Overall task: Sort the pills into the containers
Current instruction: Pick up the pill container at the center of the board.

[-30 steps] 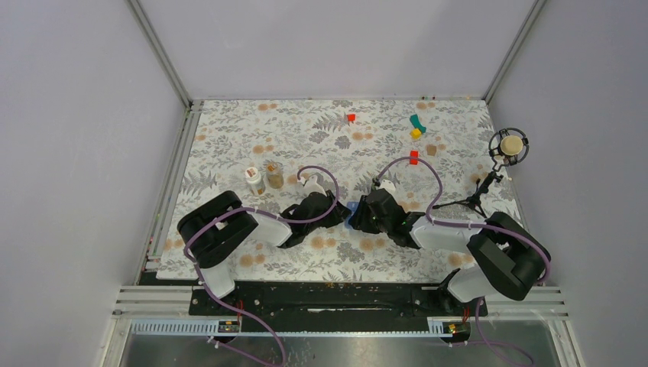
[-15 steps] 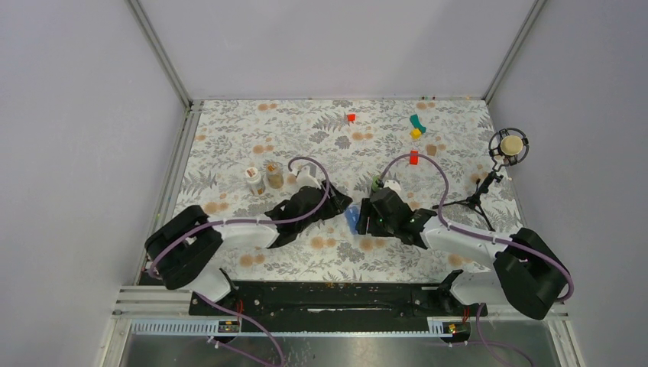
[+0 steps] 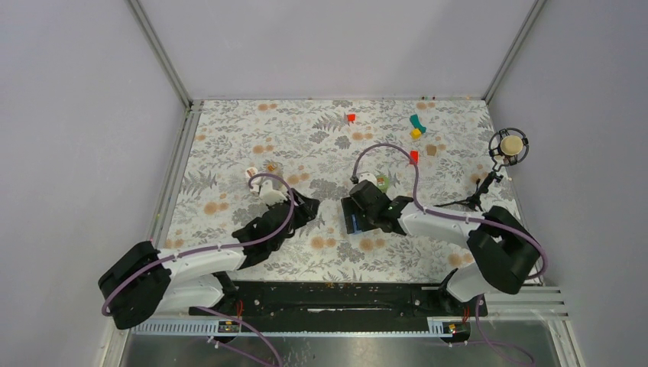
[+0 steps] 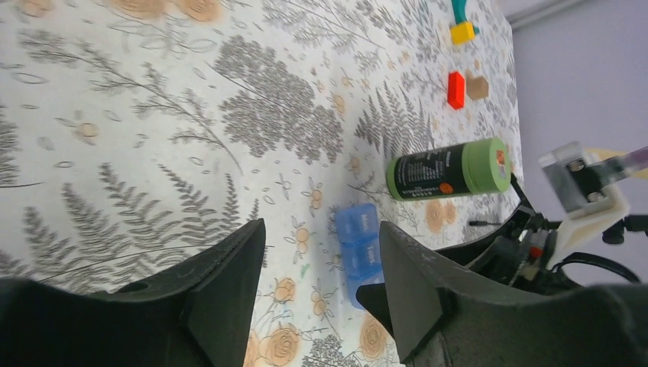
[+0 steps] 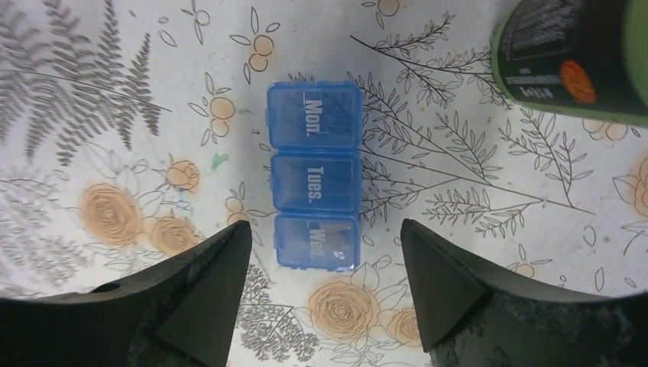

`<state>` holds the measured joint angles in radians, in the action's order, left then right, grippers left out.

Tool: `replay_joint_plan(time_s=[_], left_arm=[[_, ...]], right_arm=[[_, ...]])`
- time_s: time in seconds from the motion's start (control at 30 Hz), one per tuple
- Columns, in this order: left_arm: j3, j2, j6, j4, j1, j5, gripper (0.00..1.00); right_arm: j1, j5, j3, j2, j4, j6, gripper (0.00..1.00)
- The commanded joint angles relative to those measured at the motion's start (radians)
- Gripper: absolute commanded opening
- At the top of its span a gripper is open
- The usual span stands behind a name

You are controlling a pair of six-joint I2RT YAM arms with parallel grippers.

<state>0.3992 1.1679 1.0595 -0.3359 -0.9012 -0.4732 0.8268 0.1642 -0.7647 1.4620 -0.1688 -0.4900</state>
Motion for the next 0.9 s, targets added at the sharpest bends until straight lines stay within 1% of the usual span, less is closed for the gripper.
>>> replay_joint_plan(time_s=[0.0, 0.1, 0.33, 0.53, 0.7, 0.8, 0.87], left_arm=[[-0.048, -0.086, 0.046, 0.026, -0.001, -0.131, 0.58], [-0.063, -0.102, 0.057, 0.033, -0.002, -0.143, 0.59], [-0.052, -0.076, 0.051, 0.041, -0.002, -0.145, 0.61], [-0.056, -0.045, 0.069, 0.021, -0.002, -0.127, 0.62], [-0.047, 0.028, 0.072, -0.029, -0.001, -0.067, 0.63], [-0.040, 0.059, 0.075, -0.050, -0.001, -0.039, 0.64], [-0.039, 0.071, 0.078, -0.062, -0.002, -0.029, 0.64]], right_arm=[[0.036, 0.096, -0.077, 0.076, -0.014, 0.081, 0.77], [0.051, 0.099, -0.113, 0.123, -0.019, 0.115, 0.71], [0.064, 0.136, -0.142, 0.185, -0.024, 0.119, 0.69], [0.066, 0.144, -0.128, 0.189, 0.011, 0.121, 0.63], [0.066, 0.131, -0.101, 0.173, 0.076, 0.124, 0.63], [0.066, 0.131, -0.103, 0.183, 0.082, 0.127, 0.65], [0.066, 0.139, -0.104, 0.186, 0.077, 0.126, 0.63]])
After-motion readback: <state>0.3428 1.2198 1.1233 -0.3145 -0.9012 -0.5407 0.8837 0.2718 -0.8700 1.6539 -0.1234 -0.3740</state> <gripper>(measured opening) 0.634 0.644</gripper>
